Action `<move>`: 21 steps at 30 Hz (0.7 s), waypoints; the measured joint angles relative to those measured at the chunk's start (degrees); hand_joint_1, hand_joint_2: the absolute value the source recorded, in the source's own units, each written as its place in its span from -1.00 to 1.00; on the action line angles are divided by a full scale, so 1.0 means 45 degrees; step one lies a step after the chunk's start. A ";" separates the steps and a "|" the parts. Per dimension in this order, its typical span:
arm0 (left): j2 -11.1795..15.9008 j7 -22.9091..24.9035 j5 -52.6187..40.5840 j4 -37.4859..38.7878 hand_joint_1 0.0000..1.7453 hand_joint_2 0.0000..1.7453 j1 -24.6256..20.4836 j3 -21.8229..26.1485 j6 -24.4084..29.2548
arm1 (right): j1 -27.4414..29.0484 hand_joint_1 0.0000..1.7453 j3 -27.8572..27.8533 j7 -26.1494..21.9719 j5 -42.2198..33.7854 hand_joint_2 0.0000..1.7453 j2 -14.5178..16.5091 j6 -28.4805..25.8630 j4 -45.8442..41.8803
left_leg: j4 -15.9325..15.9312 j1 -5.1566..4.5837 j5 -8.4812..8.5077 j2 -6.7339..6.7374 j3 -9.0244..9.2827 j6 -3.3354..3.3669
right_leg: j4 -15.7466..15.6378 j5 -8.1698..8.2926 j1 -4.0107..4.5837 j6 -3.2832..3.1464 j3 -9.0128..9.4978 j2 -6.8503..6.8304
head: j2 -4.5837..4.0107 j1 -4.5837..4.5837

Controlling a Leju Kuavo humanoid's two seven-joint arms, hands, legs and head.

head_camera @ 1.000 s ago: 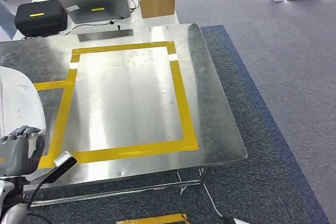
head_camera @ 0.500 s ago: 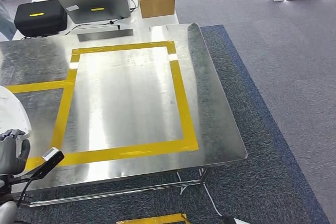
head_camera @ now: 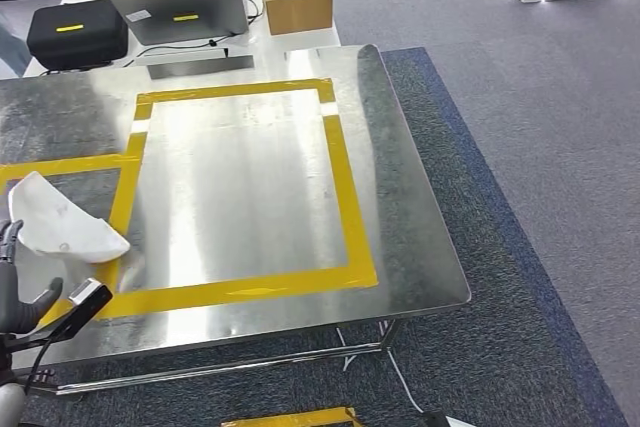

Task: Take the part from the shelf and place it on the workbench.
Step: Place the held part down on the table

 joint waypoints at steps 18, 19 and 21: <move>-0.0148 -0.0410 -0.0101 0.0000 -1.00 -1.00 -0.0210 -0.0086 0.0382 | 0.0001 -1.00 -0.0044 0.0014 0.0023 -1.00 -0.0006 0.0085 0.0000 | 0.0000 -0.0001 0.0000 0.0000 0.0000 0.0000 | -0.0002 0.0000 -0.0001 0.0000 -0.0005 0.0001 | 0.0000 0.0001; -0.0176 -0.0431 -0.0116 0.0000 -1.00 -1.00 -0.0255 -0.0114 0.0418 | 0.0003 -1.00 -0.0058 0.0013 0.0013 -1.00 -0.0007 0.0091 0.0000 | 0.0000 -0.0001 0.0000 0.0000 0.0000 0.0000 | -0.0002 0.0000 -0.0001 0.0000 -0.0005 0.0001 | 0.0000 0.0001; -0.0231 -0.0465 -0.0148 0.0000 -1.00 -1.00 -0.0333 -0.0176 0.0485 | 0.0007 -1.00 -0.0091 0.0011 -0.0009 -1.00 -0.0012 0.0100 0.0000 | 0.0001 -0.0001 0.0000 0.0000 0.0001 0.0000 | -0.0002 0.0000 -0.0002 0.0000 -0.0006 0.0002 | 0.0000 0.0001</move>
